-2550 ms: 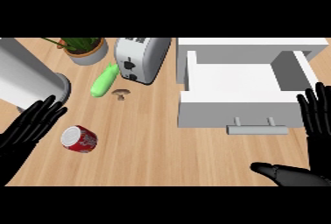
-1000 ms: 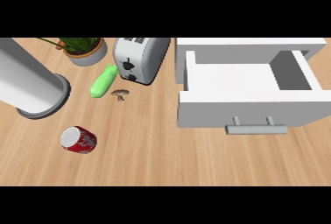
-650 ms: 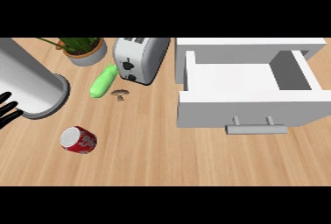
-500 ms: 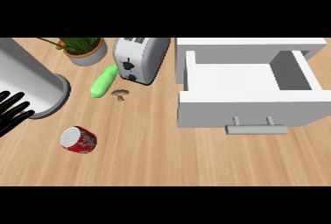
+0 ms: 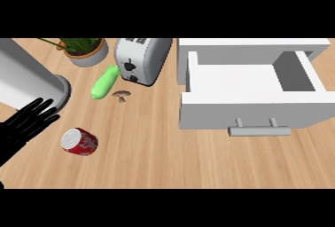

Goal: Pick up the can, place it into the drawer and close the drawer

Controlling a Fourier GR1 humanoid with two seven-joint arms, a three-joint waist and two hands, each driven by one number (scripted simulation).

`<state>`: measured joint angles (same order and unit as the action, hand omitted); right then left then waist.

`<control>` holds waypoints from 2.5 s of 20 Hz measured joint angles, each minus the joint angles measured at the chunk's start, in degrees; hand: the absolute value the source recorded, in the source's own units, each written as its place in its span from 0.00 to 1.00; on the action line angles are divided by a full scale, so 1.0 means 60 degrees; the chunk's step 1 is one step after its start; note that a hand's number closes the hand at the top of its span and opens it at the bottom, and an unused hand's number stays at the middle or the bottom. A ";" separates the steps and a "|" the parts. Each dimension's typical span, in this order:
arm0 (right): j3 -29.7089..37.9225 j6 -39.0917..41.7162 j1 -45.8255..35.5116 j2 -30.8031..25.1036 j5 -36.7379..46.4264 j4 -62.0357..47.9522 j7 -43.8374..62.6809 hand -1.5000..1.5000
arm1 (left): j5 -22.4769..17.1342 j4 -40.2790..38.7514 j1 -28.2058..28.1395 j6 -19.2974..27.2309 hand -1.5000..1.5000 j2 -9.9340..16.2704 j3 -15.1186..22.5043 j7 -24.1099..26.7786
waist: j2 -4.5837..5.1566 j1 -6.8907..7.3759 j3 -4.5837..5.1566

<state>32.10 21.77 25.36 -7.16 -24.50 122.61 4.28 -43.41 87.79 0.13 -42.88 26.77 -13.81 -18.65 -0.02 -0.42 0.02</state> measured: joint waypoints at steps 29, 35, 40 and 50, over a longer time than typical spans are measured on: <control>0.1110 0.1057 -0.0246 0.0574 -0.0444 0.0357 0.0743 0.00 | 0.7212 -0.8185 0.2416 0.0144 0.00 -0.0498 -0.0105 0.7159 | 0.0028 -0.0070 0.0011; 0.1185 0.1346 -0.0084 0.0891 -0.0263 0.0453 0.0567 0.00 | 0.7694 -0.9735 0.3055 0.0605 0.00 -0.0618 0.0123 0.7905 | 0.0039 -0.0113 0.0017; 0.1422 0.1402 -0.0072 0.0715 -0.0711 0.0517 0.0843 0.00 | 0.7926 -1.0621 0.3449 0.0738 0.00 -0.0657 0.0295 0.8278 | 0.0046 -0.0136 0.0018; 0.1559 0.1326 -0.0302 0.0504 -0.1057 0.0630 0.1362 0.00 | 0.7678 -1.1521 0.4132 0.0616 1.00 -0.1054 0.0238 0.8193 | 0.0044 -0.0115 0.0018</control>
<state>41.45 29.73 23.54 -4.14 -30.85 126.39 12.45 2.66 18.67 24.93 -39.18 20.45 -12.38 30.51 0.24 -1.11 0.13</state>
